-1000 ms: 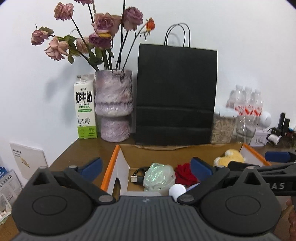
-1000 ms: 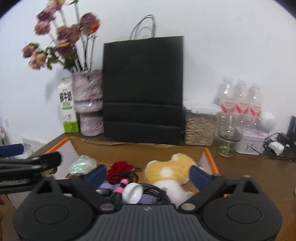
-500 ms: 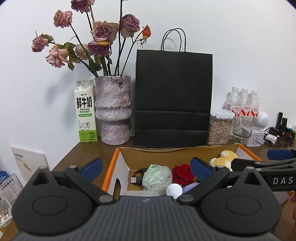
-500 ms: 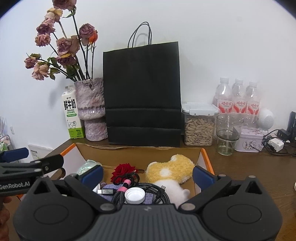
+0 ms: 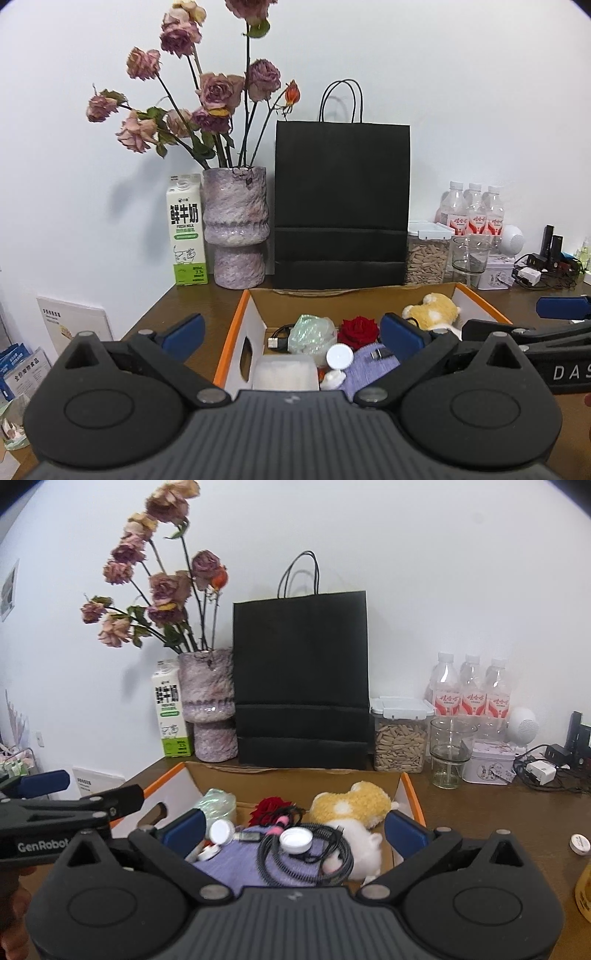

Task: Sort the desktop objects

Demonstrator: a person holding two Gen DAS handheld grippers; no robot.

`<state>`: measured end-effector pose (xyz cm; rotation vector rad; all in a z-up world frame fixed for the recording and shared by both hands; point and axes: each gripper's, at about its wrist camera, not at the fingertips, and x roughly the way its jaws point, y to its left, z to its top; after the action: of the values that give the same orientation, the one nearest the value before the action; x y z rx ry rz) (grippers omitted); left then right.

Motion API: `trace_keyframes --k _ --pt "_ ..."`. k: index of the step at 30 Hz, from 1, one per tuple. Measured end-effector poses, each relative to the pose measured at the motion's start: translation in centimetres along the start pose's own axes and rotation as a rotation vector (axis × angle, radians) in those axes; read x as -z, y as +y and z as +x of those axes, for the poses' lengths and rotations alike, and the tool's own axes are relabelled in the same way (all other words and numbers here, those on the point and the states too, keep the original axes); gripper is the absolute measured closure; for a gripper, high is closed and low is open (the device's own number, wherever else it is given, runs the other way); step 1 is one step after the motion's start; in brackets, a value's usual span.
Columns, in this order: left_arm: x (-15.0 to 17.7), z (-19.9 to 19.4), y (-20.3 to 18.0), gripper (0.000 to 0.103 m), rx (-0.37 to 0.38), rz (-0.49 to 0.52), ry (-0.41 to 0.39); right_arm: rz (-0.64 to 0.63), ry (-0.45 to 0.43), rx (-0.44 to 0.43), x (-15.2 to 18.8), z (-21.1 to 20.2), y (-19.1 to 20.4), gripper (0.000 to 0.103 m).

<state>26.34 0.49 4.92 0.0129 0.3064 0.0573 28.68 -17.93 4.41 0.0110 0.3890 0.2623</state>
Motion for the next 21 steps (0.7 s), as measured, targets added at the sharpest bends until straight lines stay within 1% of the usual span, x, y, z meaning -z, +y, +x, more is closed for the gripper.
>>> trace_keyframes --k 7,10,17,21 --pt "1.8 -4.7 0.3 0.0 -0.001 0.0 -0.011 -0.031 -0.008 -0.001 1.9 -4.5 1.5 0.0" --pt "2.7 -6.2 0.4 0.0 0.005 -0.006 0.006 -0.04 0.0 -0.003 3.0 -6.3 2.1 0.0" --pt "5.2 -10.0 0.9 0.0 0.004 -0.059 0.037 -0.02 0.021 -0.013 5.6 -10.0 3.4 0.0" --pt "6.8 -11.6 1.0 0.0 -0.011 -0.065 0.063 -0.007 0.036 -0.018 7.3 -11.5 4.0 0.0"
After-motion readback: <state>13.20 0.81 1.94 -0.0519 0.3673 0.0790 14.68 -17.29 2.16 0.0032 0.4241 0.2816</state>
